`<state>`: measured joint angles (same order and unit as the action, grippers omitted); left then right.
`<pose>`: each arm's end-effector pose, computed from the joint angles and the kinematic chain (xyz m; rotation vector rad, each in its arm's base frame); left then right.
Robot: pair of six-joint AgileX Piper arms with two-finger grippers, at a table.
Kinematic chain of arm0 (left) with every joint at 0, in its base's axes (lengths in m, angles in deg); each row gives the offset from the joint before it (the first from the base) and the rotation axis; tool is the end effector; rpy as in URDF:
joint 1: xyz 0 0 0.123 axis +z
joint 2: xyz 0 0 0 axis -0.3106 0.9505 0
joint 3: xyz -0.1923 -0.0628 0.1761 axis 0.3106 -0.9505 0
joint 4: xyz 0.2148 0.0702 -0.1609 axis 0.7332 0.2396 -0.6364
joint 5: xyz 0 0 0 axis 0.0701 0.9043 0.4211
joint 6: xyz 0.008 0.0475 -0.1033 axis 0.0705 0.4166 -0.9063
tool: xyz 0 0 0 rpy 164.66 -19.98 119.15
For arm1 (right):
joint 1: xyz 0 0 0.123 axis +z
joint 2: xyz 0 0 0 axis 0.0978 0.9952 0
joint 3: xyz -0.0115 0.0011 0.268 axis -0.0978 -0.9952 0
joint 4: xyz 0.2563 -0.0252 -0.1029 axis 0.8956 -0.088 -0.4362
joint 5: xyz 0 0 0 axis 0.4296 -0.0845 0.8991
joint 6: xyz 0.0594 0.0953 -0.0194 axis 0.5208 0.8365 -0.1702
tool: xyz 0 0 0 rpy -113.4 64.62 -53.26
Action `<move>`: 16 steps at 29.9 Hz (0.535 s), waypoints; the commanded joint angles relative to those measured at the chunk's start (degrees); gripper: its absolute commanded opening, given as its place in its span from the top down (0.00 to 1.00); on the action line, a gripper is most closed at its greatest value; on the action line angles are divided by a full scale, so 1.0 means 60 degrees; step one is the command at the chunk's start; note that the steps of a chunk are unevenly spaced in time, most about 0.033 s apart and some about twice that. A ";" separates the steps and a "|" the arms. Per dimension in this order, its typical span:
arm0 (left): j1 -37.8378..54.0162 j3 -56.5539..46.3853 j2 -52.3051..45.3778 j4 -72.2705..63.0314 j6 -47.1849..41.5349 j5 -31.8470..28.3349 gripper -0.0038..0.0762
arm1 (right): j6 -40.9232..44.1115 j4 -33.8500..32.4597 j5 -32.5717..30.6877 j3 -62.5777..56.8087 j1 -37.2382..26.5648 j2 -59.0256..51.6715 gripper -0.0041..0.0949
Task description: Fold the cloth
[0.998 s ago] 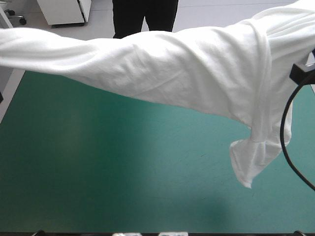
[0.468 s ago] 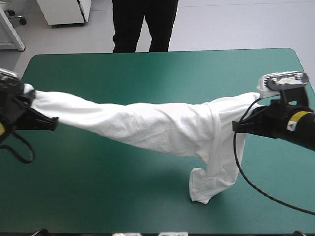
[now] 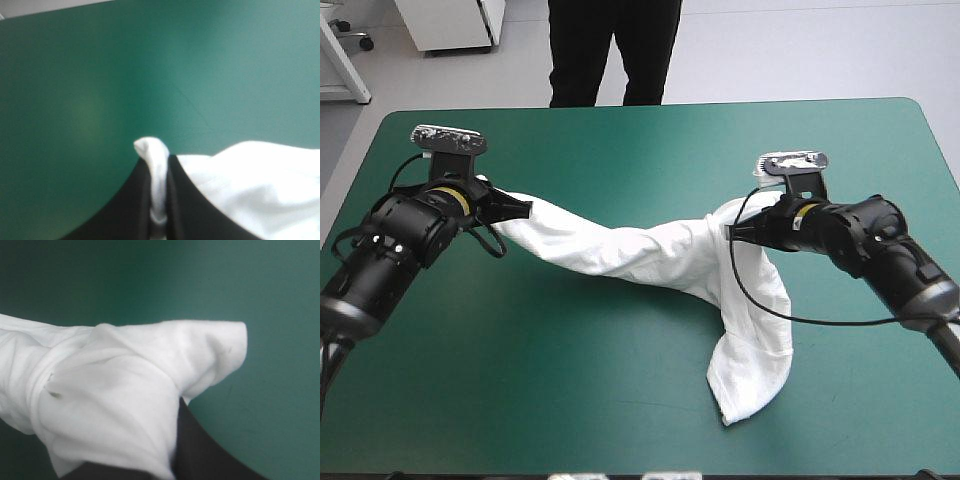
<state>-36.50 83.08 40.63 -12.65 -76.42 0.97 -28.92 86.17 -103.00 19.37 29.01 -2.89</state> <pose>0.3142 -0.0752 0.3519 0.1736 2.2290 0.0773 0.3069 0.1307 0.3126 -0.2203 2.3542 0.2863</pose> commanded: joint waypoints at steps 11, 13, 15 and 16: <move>0.1947 0.0379 0.2805 -0.1271 0.1186 -0.2204 0.96 | -0.0090 0.0124 0.1932 0.1541 -0.1218 0.3148 0.98; 0.1944 0.0379 0.3155 -0.1291 0.1186 -0.2340 0.96 | -0.0193 0.0173 0.1807 0.2073 -0.1288 0.3590 0.98; 0.1944 0.0379 0.3501 -0.1291 0.1186 -0.2522 0.96 | -0.0335 0.0373 0.1574 0.2577 -0.1332 0.4010 0.98; 0.1944 0.0379 0.3616 -0.1291 0.1186 -0.2592 0.96 | -0.0423 0.0468 0.1439 0.2859 -0.1332 0.4240 0.98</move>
<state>-24.94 83.21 62.74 -20.51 -69.25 -10.39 -29.93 87.59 -95.54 30.78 21.63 22.41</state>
